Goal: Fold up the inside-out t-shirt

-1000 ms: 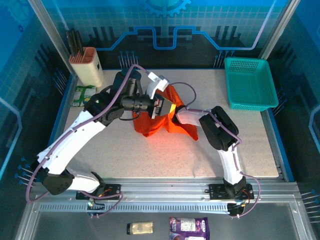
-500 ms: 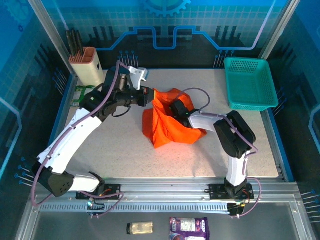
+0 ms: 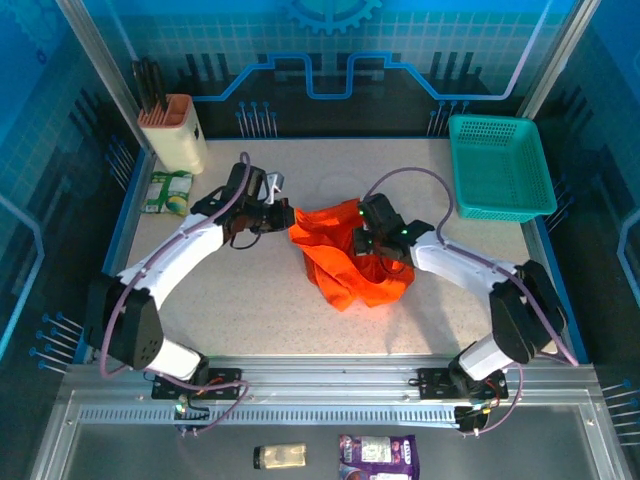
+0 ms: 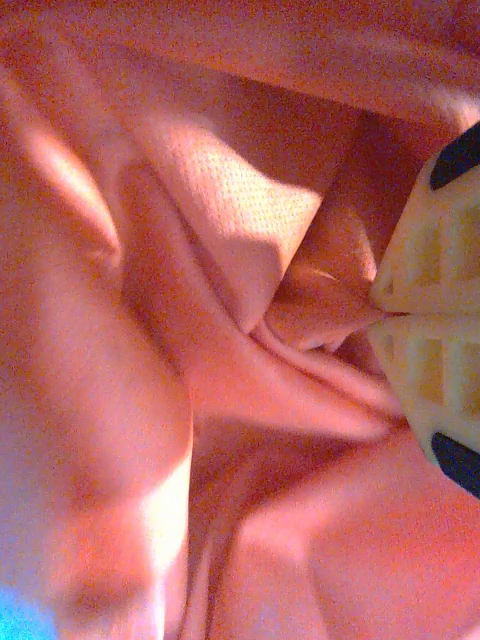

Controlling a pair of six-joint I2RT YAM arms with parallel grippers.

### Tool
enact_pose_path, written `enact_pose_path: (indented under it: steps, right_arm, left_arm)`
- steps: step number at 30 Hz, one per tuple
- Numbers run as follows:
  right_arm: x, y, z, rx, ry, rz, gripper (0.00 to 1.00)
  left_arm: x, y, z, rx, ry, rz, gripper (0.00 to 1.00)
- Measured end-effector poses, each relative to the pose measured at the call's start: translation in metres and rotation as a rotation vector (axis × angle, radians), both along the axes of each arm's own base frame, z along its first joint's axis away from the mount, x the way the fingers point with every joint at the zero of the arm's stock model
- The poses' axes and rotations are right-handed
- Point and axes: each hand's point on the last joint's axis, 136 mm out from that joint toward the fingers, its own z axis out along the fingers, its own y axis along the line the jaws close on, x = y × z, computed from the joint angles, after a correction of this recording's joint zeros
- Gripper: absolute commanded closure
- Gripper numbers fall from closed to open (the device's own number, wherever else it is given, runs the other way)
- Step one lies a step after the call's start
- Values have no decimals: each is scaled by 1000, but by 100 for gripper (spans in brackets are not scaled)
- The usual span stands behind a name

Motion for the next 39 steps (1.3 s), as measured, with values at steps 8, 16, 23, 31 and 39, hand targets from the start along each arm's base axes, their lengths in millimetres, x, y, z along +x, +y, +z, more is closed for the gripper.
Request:
enact_pose_path:
  steps: [8,16,23,31,39]
  right_arm:
    - [-9,9,66,112,-83,21,100]
    - [-17,12,120,239,-161,16,100]
    - [-22,12,148,312,-202,14,100]
    - [-18,-37,185,436,-257,-70,100]
    - [-6,-102,179,474,-260,-210,100]
  left_arm:
    - [19,-11,-46,-4,72,0,100]
    - [39,-17,-79,8,101,-1,100]
    - [60,-24,-114,-5,132,-5,100]
    - [64,-10,-112,-19,162,44,100]
    - [62,49,-74,-53,146,187,100]
